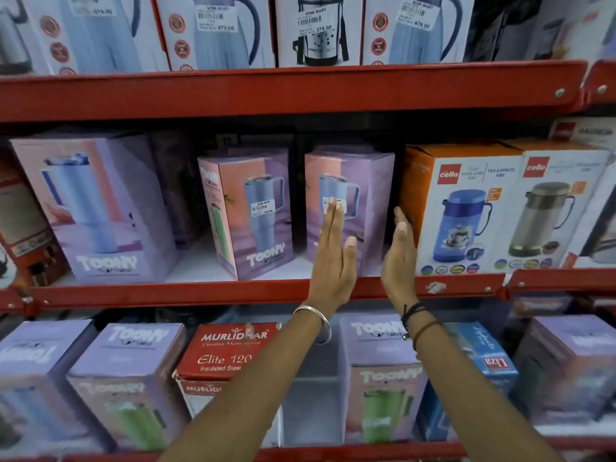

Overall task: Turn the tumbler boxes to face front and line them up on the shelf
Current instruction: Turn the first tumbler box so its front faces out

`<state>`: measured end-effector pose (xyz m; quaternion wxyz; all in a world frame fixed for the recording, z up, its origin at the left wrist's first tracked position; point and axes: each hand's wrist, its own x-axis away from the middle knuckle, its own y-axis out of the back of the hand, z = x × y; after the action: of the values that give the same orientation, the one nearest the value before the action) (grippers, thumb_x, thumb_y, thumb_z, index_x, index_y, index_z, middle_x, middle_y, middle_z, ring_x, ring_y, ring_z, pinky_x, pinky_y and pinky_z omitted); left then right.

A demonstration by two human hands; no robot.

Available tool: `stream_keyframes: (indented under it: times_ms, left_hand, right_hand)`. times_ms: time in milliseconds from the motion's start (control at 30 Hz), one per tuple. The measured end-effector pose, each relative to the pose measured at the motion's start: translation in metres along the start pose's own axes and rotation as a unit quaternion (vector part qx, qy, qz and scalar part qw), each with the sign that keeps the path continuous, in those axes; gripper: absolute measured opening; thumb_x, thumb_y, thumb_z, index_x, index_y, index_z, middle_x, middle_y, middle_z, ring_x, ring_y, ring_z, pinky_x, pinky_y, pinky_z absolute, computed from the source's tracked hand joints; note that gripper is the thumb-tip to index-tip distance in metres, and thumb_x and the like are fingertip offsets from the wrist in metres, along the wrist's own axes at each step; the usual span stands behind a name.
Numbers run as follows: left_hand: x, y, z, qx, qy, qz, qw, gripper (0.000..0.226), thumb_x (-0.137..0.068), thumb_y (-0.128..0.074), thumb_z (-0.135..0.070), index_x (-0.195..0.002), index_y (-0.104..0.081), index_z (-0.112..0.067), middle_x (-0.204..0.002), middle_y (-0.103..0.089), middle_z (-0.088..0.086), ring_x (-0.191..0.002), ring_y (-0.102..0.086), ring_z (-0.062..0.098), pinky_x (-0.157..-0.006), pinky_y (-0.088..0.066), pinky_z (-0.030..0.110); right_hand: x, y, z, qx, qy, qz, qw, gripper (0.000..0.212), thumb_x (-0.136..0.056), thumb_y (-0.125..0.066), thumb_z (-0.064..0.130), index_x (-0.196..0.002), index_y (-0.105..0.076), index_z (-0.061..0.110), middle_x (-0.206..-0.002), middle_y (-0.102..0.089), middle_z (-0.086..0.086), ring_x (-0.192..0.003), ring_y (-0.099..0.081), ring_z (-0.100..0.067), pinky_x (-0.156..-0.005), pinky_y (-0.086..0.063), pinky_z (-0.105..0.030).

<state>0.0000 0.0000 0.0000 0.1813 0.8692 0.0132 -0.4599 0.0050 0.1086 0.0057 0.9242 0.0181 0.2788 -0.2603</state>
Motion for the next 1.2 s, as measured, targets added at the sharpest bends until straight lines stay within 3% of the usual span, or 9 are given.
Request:
stream_keyframes:
  times_ms: [133,267,367,433,500,633,900,1133,1200]
  left_hand:
    - [0.007,-0.020,-0.013,0.073,0.114,-0.014,0.991,0.053,-0.101,-0.025,-0.025,-0.150,-0.008,-0.014,-0.161,-0.004,-0.003,-0.143,0.001,-0.008,-0.115,-0.001,0.012]
    - [0.005,-0.038,-0.014,0.132,0.189,-0.033,0.973,0.052,-0.102,-0.023,-0.030,-0.150,-0.006,-0.020,-0.160,0.000,-0.008,-0.139,0.003,-0.015,-0.114,0.000,0.009]
    - [0.004,-0.043,-0.019,0.138,0.199,-0.039,0.970,0.054,-0.100,-0.022,-0.036,-0.150,-0.006,-0.021,-0.160,0.003,-0.011,-0.144,0.004,-0.005,-0.113,0.001,0.010]
    - [0.003,-0.042,-0.024,0.145,0.202,-0.038,0.968,0.058,-0.098,-0.021,-0.043,-0.150,-0.005,-0.023,-0.160,0.005,-0.011,-0.145,0.005,-0.002,-0.114,0.002,0.012]
    - [0.000,-0.040,-0.026,0.152,0.212,-0.036,0.965,0.060,-0.095,-0.020,-0.048,-0.149,-0.005,-0.025,-0.160,0.005,-0.012,-0.145,0.006,0.000,-0.117,0.001,0.019]
    - [-0.012,-0.026,-0.023,0.161,0.211,-0.056,0.963,0.056,-0.098,-0.020,-0.044,-0.150,-0.010,-0.023,-0.160,-0.003,-0.010,-0.146,-0.001,0.001,-0.120,-0.002,0.025]
    - [-0.024,0.005,0.000,0.194,0.218,-0.095,0.952,0.053,-0.098,-0.022,-0.046,-0.144,-0.033,-0.025,-0.143,-0.036,-0.016,-0.137,-0.033,0.004,-0.115,-0.027,0.028]
    - [-0.017,0.016,0.014,0.204,0.215,-0.057,0.953,0.045,-0.100,-0.021,-0.041,-0.142,-0.034,-0.029,-0.135,-0.041,-0.027,-0.118,-0.036,-0.026,-0.096,-0.030,0.000]
    - [-0.015,0.014,0.009,0.195,0.217,-0.067,0.954,0.046,-0.101,-0.022,-0.036,-0.145,-0.029,-0.024,-0.145,-0.032,-0.020,-0.120,-0.029,-0.029,-0.104,-0.026,0.003]
  right_hand:
    - [-0.021,-0.001,-0.008,-0.044,-0.114,0.030,0.992,0.078,-0.081,-0.027,0.066,-0.144,-0.034,0.020,-0.155,-0.032,0.003,-0.141,-0.028,-0.008,-0.121,-0.020,-0.038]
    - [-0.039,0.002,-0.021,-0.039,-0.178,0.062,0.981,0.091,-0.071,-0.028,0.084,-0.142,-0.038,0.027,-0.154,-0.035,0.005,-0.140,-0.033,-0.011,-0.119,-0.024,-0.040]
    - [-0.043,0.006,-0.017,-0.083,-0.175,0.085,0.977,0.063,-0.094,-0.021,0.057,-0.140,-0.041,0.019,-0.151,-0.040,-0.003,-0.138,-0.038,-0.017,-0.114,-0.030,-0.034]
    - [-0.043,0.009,-0.017,-0.111,-0.177,0.087,0.974,0.059,-0.098,-0.018,0.048,-0.139,-0.043,0.013,-0.148,-0.043,-0.007,-0.134,-0.042,-0.017,-0.107,-0.034,-0.029]
    - [-0.039,0.012,-0.012,-0.125,-0.176,0.088,0.972,0.059,-0.099,-0.017,0.045,-0.137,-0.044,0.010,-0.146,-0.046,-0.009,-0.128,-0.045,-0.015,-0.103,-0.035,-0.028]
    - [-0.027,0.016,-0.003,-0.151,-0.164,0.108,0.969,0.061,-0.099,-0.014,0.047,-0.138,-0.042,0.011,-0.148,-0.044,-0.007,-0.133,-0.041,-0.016,-0.115,-0.029,-0.034]
    - [0.005,0.008,0.003,-0.160,-0.125,0.103,0.974,0.058,-0.094,-0.025,0.050,-0.134,-0.049,0.016,-0.144,-0.048,-0.002,-0.130,-0.046,-0.011,-0.112,-0.034,-0.033]
    - [0.025,-0.001,-0.005,-0.131,-0.115,0.076,0.982,0.058,-0.091,-0.025,0.052,-0.128,-0.055,0.020,-0.139,-0.055,-0.004,-0.128,-0.051,-0.015,-0.110,-0.038,-0.033]
    - [0.018,-0.001,0.000,-0.119,-0.109,0.049,0.986,0.057,-0.094,-0.022,0.051,-0.123,-0.059,0.018,-0.131,-0.060,-0.004,-0.120,-0.056,-0.014,-0.107,-0.039,-0.033]
